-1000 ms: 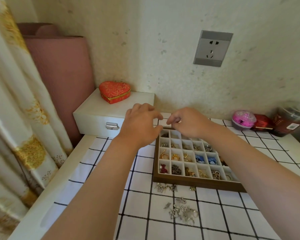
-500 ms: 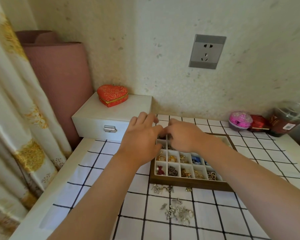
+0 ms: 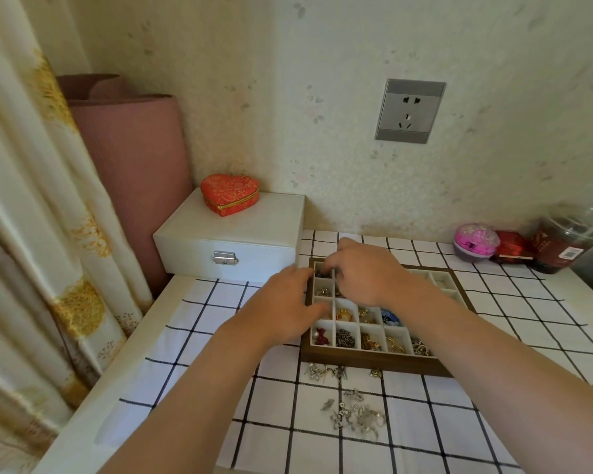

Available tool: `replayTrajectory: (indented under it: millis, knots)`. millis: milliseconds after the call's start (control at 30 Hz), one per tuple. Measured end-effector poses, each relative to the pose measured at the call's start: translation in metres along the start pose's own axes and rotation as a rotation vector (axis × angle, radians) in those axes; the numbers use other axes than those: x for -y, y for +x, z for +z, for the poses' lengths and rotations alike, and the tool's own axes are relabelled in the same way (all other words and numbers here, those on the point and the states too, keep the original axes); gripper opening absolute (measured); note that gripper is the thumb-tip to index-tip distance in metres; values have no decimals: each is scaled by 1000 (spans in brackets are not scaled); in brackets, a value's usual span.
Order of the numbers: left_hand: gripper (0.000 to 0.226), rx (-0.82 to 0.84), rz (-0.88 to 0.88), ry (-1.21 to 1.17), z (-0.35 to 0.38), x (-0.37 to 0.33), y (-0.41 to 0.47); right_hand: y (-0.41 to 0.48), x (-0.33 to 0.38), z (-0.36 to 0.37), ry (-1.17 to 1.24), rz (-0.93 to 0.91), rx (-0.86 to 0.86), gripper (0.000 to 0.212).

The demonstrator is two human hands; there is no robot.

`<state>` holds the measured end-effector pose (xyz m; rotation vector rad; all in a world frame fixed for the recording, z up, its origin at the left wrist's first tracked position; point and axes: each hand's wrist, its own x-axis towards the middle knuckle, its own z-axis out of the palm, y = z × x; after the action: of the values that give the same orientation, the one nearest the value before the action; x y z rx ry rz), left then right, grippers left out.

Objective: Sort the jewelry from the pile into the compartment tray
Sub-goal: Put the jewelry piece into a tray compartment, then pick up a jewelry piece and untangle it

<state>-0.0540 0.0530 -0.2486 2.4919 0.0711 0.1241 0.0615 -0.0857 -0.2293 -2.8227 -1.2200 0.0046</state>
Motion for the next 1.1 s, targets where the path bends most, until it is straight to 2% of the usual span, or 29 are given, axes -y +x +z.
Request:
replayTrajectory:
  millis: [100, 233, 367, 500, 633, 833, 1100]
  knots:
    - [40, 12, -20, 4, 2, -1, 3, -2, 4, 5, -33, -20, 34, 38]
    - [52, 19, -42, 87, 4, -4, 2, -5, 1, 1, -55, 9, -43, 32]
    - [56, -3, -28, 181, 2, -8, -3, -15, 7, -2, -40, 0, 54, 28]
    - [55, -66, 24, 229, -2, -12, -15, -37, 8, -22, 33, -5, -85, 40]
    - [44, -111, 137, 192, -8, -22, -30, -79, 12, -36, 79, -59, -144, 31]
    - [32, -28, 308, 192, -4, -35, -60, -141, 18, -28, 92, -106, -46, 20]
    - [31, 41, 309, 285, 7, -40, -72, -156, 10, -4, -71, -230, -67, 24]
